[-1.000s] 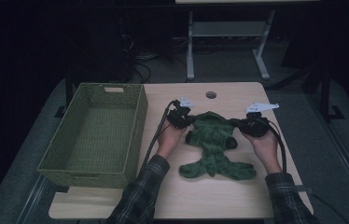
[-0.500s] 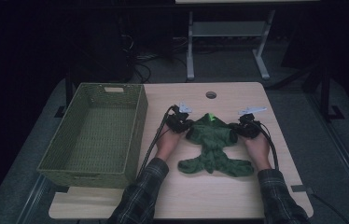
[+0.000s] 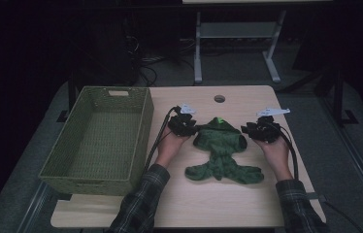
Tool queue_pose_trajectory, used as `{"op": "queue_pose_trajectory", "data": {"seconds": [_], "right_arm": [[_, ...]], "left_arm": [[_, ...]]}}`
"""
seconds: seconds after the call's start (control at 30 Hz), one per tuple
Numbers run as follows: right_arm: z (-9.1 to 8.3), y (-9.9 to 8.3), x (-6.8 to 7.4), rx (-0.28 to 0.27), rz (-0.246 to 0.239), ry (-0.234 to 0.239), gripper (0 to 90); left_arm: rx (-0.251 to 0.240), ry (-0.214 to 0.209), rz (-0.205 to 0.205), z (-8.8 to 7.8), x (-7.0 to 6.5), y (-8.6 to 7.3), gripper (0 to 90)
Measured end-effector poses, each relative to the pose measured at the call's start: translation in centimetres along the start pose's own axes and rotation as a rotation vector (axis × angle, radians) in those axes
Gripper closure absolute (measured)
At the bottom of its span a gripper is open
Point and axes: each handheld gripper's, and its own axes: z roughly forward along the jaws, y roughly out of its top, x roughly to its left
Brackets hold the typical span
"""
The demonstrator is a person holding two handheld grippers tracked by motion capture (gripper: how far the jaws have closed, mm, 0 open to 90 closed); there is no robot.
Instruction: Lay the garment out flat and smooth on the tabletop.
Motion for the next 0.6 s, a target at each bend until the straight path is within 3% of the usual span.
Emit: {"op": "queue_pose_trajectory", "data": {"seconds": [0.1, 0.2, 0.37, 0.6], "right_arm": [[-0.4, -0.1, 0.5, 0.035, 0.007, 0.029, 57.9], [-0.9, -0.4, 1.2, 0.029, -0.010, 0.043, 56.7], [-1.6, -0.8, 2.2, 0.040, -0.004, 0.085, 52.5], [-2.4, -1.1, 3.9, 0.037, -0.021, 0.134, 50.6]], "left_arm": [[-0.007, -0.006, 0.013, -1.2, -0.5, -0.3, 55.7], [-0.017, -0.026, 0.002, -2.5, -0.9, -0.9, 49.9], [0.006, -0.062, 0.026, -4.1, -2.5, -2.5, 42.8], [-0.006, -0.072, 0.039, -6.2, -4.4, -4.3, 35.1]]}}
